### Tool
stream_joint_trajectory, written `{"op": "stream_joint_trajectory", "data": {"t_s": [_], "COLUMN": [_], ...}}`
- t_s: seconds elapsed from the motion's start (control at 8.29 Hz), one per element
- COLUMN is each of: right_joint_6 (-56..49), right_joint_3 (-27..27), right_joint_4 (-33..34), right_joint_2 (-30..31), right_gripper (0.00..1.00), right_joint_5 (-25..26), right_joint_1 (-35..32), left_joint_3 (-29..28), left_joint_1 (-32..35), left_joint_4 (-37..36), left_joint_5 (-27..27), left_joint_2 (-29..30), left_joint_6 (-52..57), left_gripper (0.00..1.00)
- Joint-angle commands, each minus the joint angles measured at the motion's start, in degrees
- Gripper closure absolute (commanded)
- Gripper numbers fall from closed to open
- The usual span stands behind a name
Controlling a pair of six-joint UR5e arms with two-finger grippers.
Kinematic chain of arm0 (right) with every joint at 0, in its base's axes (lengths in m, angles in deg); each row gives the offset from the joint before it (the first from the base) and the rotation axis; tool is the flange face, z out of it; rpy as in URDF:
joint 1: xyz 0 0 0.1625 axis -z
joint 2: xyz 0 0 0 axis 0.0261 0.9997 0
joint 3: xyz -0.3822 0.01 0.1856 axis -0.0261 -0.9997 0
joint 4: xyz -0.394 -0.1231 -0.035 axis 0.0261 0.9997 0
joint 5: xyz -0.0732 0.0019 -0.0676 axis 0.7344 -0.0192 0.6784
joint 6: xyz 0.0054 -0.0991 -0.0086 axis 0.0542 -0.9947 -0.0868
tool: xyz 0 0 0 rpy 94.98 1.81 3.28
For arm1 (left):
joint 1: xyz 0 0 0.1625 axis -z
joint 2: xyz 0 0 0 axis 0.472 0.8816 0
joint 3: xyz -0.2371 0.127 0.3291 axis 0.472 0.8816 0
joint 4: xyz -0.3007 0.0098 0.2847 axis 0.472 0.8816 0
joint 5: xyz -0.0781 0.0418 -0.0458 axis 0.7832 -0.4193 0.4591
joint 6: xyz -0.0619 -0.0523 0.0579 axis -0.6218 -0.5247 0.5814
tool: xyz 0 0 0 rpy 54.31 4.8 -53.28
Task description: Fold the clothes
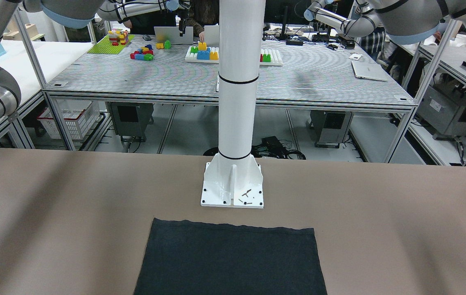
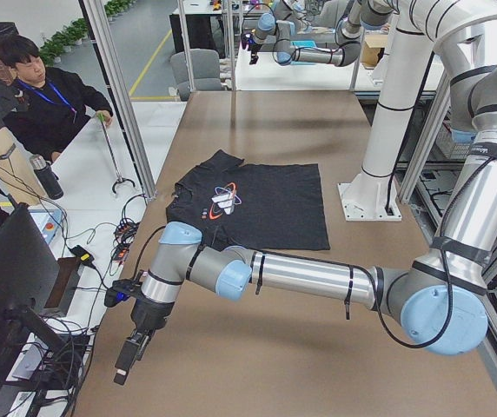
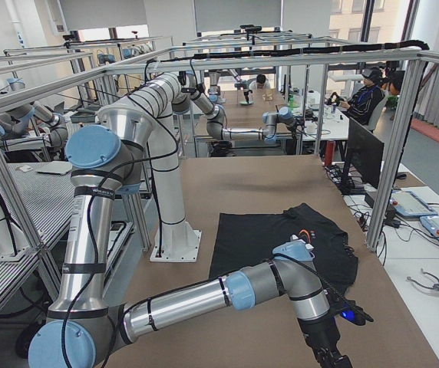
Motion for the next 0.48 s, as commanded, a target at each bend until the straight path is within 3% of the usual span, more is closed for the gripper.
{"op": "stream_joint_trajectory", "data": {"t_s": [0.0,0.24,0.36], "right_joint_6": [1.36,1.54,1.71], "right_joint_3": [-0.66,-5.11,-9.23], "right_joint_4": [-2.29,-5.54,-5.91], "right_joint_2": [-0.08,-2.34,-6.36], "right_gripper": [0.06,0.06,0.07], "right_joint_5": [-0.69,-0.95,-1.12], "right_joint_1": [1.35,5.29,7.40], "left_joint_3": [-1.24,-1.77,-2.38], "left_joint_1": [-2.35,-6.56,-9.28], "left_joint_4": [1.69,2.04,2.91], "left_joint_5": [3.18,7.23,11.34], "left_joint_2": [2.41,4.17,5.57], "left_joint_6": [-0.03,-1.07,-1.95], "left_gripper": [0.05,0.05,0.05]}}
